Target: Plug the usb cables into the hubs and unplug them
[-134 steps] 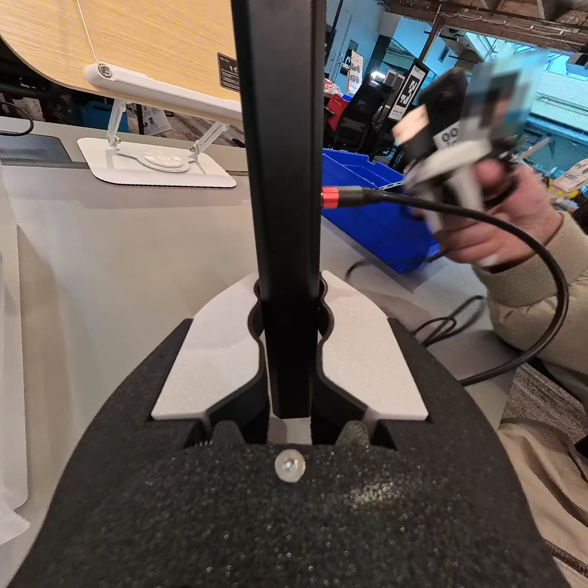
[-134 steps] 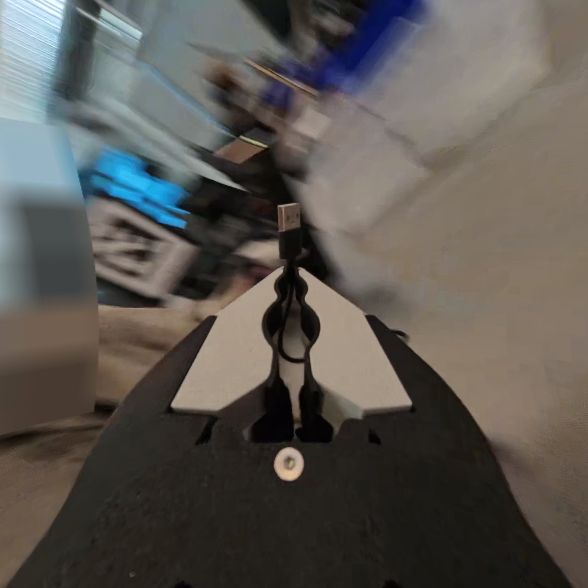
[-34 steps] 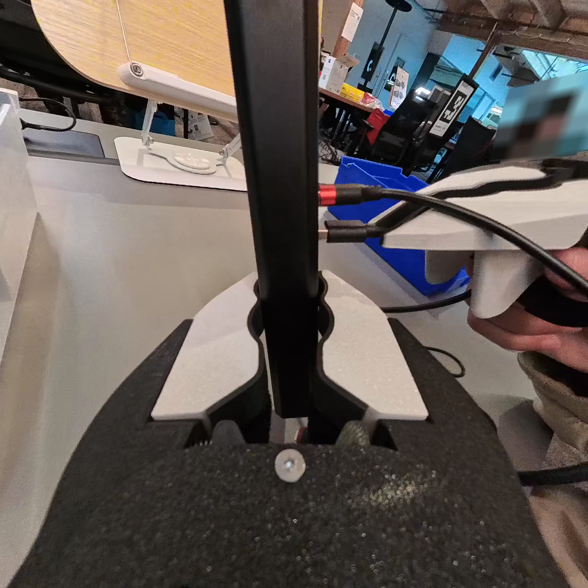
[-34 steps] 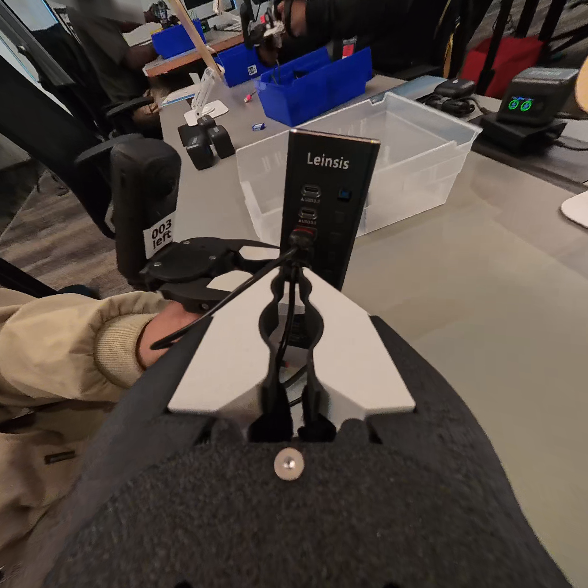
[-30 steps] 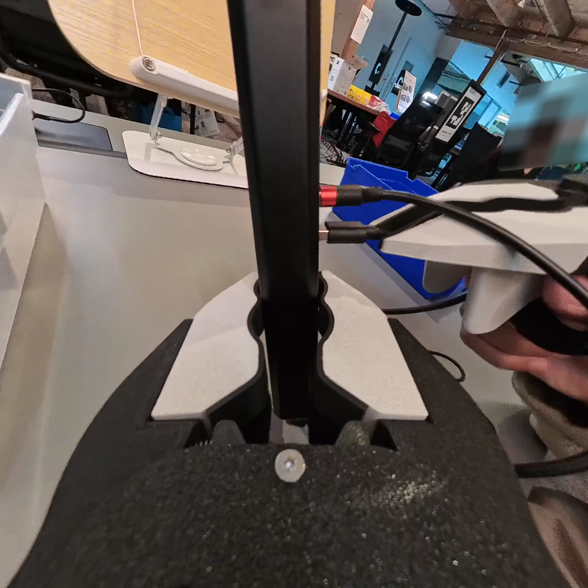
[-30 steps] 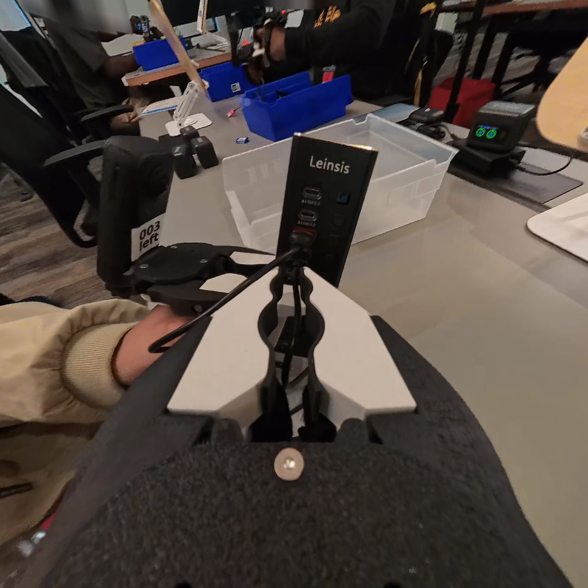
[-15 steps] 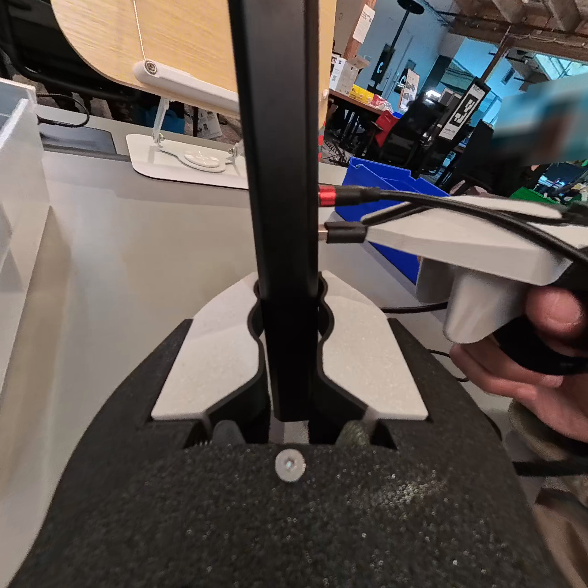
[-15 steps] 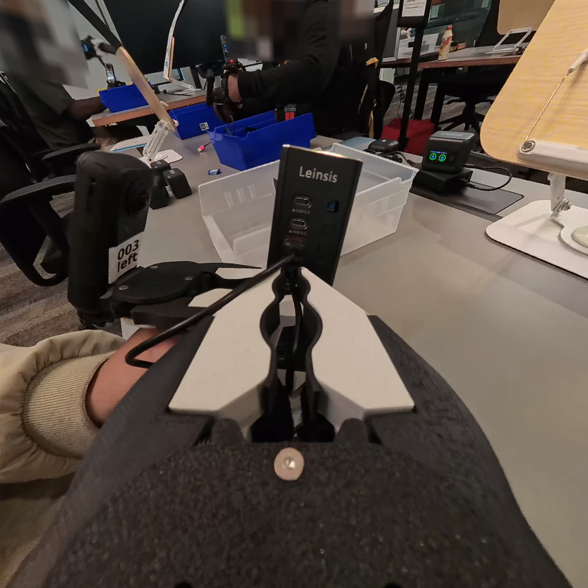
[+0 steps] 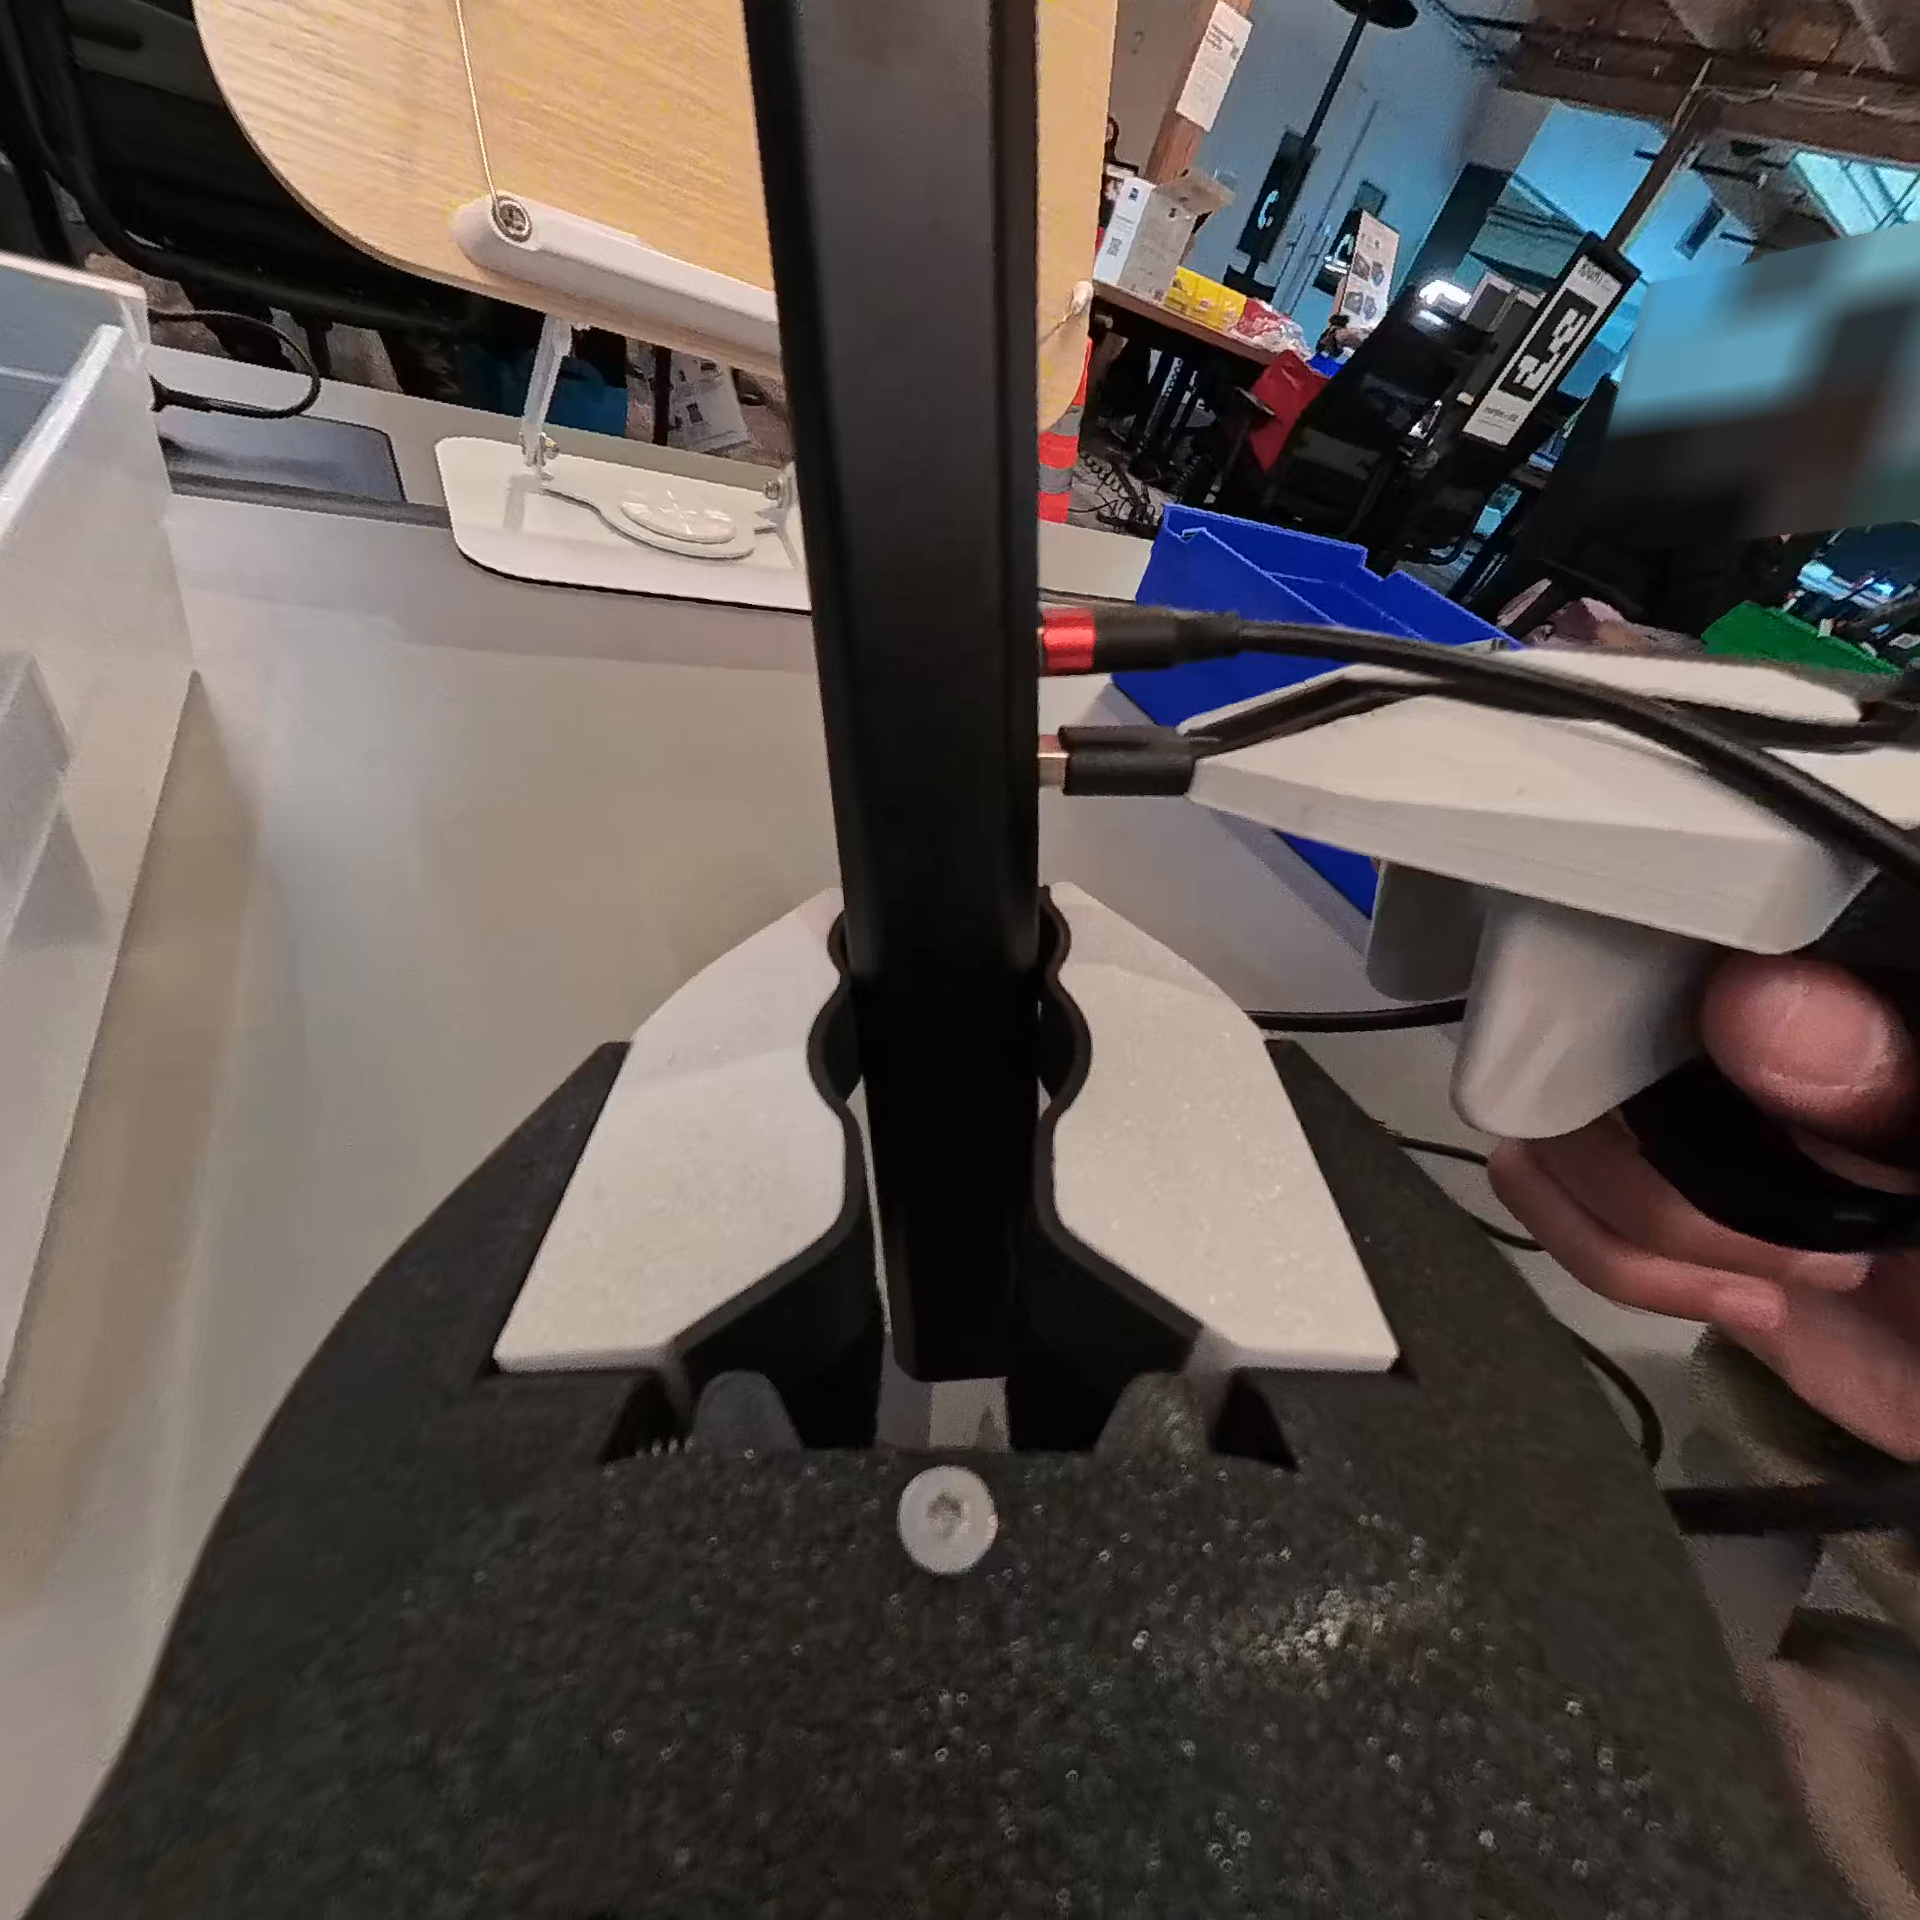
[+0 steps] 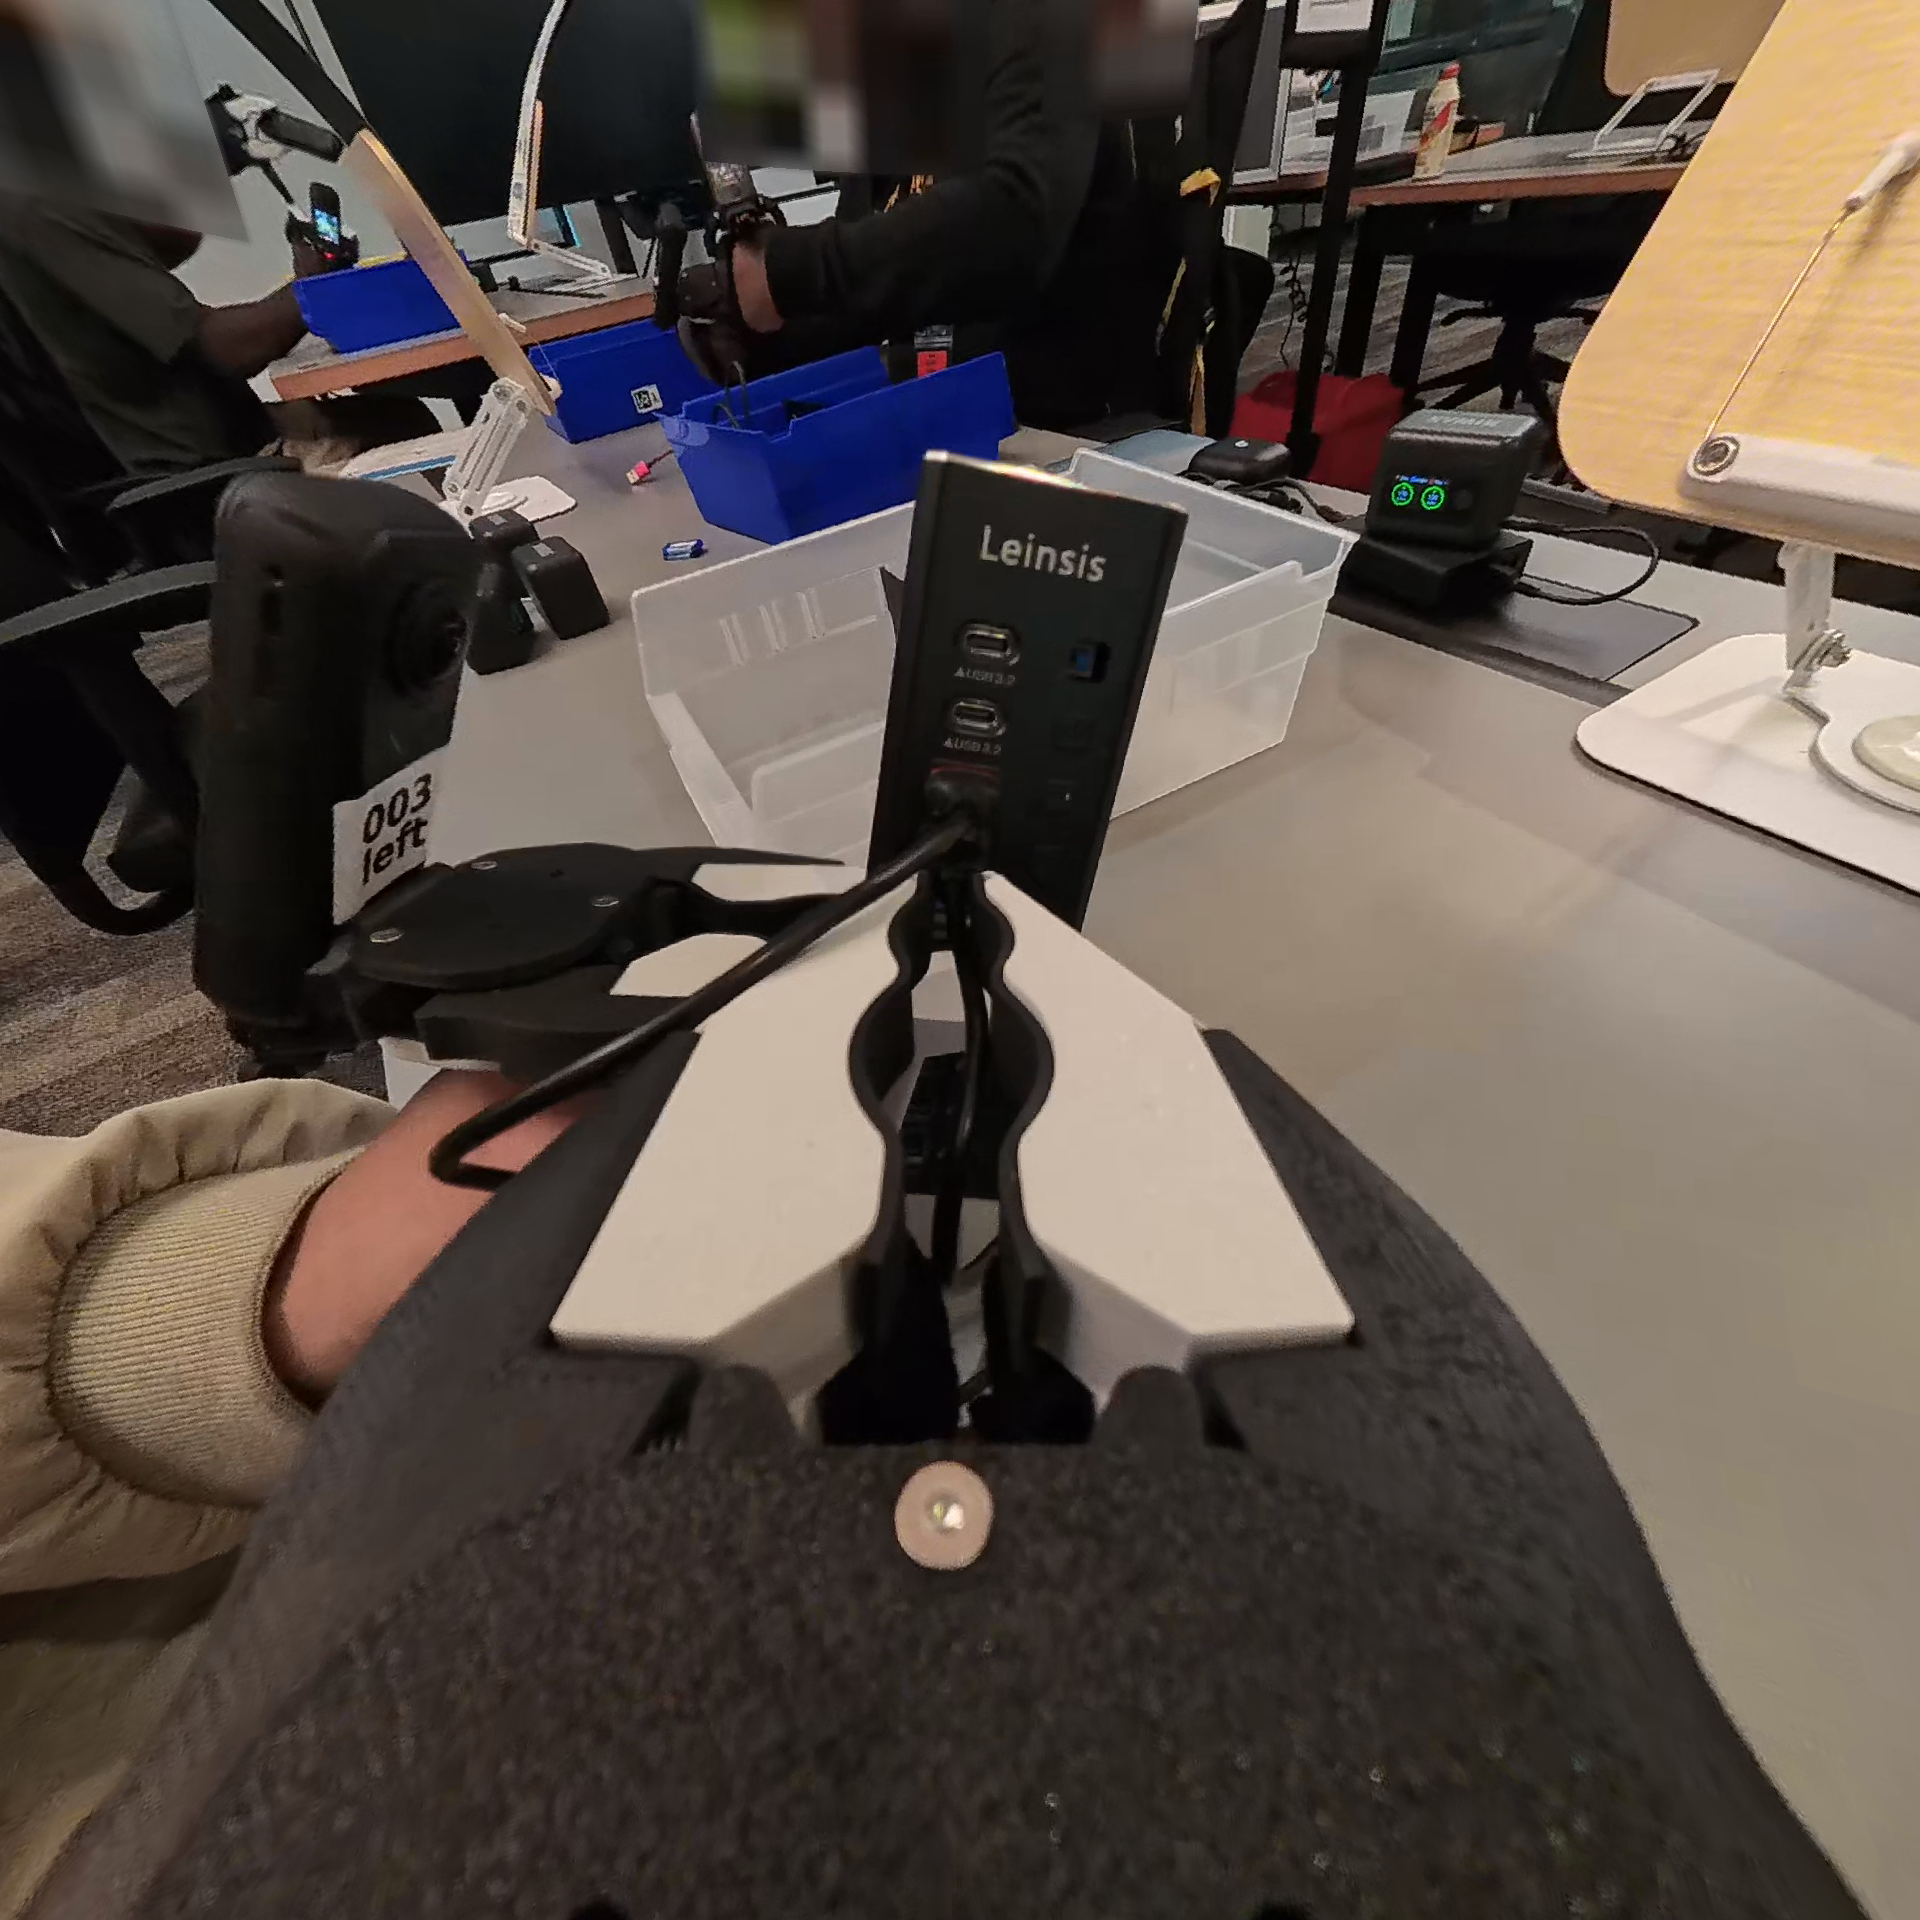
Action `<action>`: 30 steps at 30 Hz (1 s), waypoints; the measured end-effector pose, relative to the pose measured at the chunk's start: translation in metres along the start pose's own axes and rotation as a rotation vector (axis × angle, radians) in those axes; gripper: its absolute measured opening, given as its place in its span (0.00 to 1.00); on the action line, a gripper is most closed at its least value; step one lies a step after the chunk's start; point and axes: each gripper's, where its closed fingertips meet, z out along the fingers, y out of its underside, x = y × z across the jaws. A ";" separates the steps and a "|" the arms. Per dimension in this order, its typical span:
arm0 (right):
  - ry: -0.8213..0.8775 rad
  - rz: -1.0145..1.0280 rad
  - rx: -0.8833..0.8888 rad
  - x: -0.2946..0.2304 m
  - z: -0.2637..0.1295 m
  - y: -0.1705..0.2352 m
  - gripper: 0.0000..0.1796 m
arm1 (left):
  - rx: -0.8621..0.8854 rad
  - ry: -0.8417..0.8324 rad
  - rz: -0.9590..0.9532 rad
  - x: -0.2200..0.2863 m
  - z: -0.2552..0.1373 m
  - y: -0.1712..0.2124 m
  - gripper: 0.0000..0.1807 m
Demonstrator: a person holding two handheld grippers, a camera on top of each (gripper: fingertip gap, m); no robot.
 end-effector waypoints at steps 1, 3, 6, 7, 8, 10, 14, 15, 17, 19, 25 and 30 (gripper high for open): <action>-0.001 -0.003 0.005 0.000 0.000 0.000 0.03 | 0.002 -0.007 0.025 0.000 0.000 -0.001 0.17; -0.011 -0.011 0.008 -0.002 -0.001 -0.001 0.03 | 0.007 -0.033 0.103 -0.002 -0.003 -0.004 0.17; -0.025 -0.022 0.015 -0.005 -0.003 -0.003 0.03 | 0.010 -0.035 0.166 0.001 -0.005 -0.004 0.17; -0.022 -0.021 0.012 -0.005 -0.003 -0.003 0.03 | 0.000 -0.029 0.169 0.002 -0.005 -0.003 0.17; -0.020 -0.021 0.015 -0.005 -0.003 -0.003 0.03 | -0.005 -0.022 0.169 0.003 -0.005 -0.002 0.18; -0.024 -0.018 0.020 -0.005 -0.004 -0.003 0.03 | -0.004 -0.024 0.174 0.003 -0.005 -0.002 0.18; -0.032 -0.013 -0.004 -0.003 -0.001 -0.003 0.03 | 0.009 0.024 0.055 0.003 -0.002 -0.003 0.17; -0.042 -0.017 -0.002 -0.003 -0.001 -0.005 0.04 | 0.016 0.034 0.050 0.003 -0.002 -0.006 0.17; -0.085 -0.040 -0.009 -0.006 -0.005 -0.011 0.07 | 0.041 0.075 0.015 0.004 -0.004 -0.012 0.17; -0.151 -0.074 0.013 -0.008 -0.016 -0.026 0.10 | 0.065 0.075 -0.050 -0.007 -0.008 -0.016 0.17; -0.188 -0.163 0.002 0.035 -0.062 -0.056 0.10 | 0.158 0.120 -0.323 -0.050 -0.036 -0.029 0.17; 0.051 -0.157 -0.481 0.116 -0.079 0.054 0.15 | 0.222 0.199 -0.291 -0.046 -0.057 -0.046 0.17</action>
